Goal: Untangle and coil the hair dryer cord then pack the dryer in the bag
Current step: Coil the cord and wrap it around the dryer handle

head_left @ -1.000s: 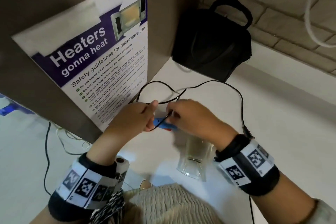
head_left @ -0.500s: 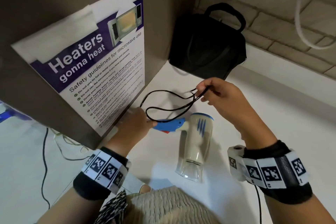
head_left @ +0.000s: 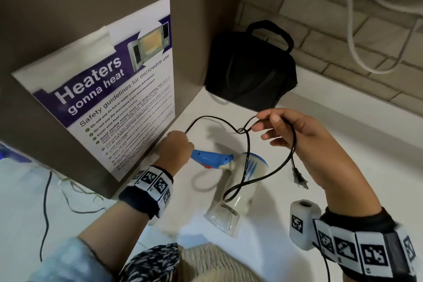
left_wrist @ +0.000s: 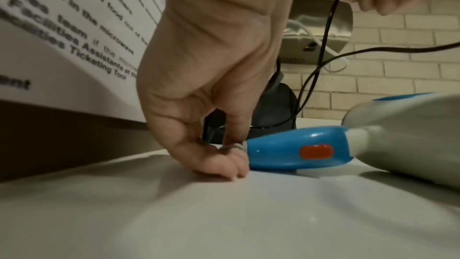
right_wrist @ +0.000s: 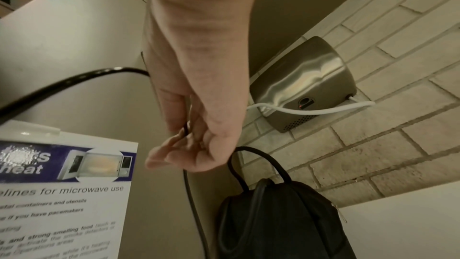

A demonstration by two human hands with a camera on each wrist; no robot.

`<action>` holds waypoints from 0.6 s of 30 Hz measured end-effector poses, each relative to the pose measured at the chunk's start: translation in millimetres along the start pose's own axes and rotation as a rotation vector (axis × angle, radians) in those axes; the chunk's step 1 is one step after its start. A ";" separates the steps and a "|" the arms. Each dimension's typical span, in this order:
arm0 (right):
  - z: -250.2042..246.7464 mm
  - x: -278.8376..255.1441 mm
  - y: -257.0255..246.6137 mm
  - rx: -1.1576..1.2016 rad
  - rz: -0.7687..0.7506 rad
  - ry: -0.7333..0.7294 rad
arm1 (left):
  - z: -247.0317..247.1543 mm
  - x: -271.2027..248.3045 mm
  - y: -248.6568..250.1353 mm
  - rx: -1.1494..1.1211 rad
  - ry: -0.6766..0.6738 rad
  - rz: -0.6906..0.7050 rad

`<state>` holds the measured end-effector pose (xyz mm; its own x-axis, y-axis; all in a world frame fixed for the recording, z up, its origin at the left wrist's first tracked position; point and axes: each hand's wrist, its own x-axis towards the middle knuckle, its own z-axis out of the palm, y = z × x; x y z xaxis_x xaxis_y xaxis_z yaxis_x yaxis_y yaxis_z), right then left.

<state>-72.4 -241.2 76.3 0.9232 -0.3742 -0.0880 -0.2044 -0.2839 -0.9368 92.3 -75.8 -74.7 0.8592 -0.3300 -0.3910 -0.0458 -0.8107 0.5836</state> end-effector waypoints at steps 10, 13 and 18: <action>-8.4 -8.0 6.7 0.023 -0.020 0.086 | -13.2 -1.3 11.1 -0.554 -0.134 -0.097; -16.1 -13.2 14.7 0.048 -0.006 0.122 | -27.1 -13.9 27.0 -0.848 -0.133 -0.082; -27.5 -19.2 36.9 0.054 0.048 0.147 | -59.5 -43.6 49.3 -1.064 -0.282 0.033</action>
<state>-106.6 -268.8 52.7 0.8544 -0.5124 -0.0862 -0.2255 -0.2162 -0.9500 82.9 -72.7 13.4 0.7119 -0.5526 -0.4334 0.5126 -0.0130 0.8585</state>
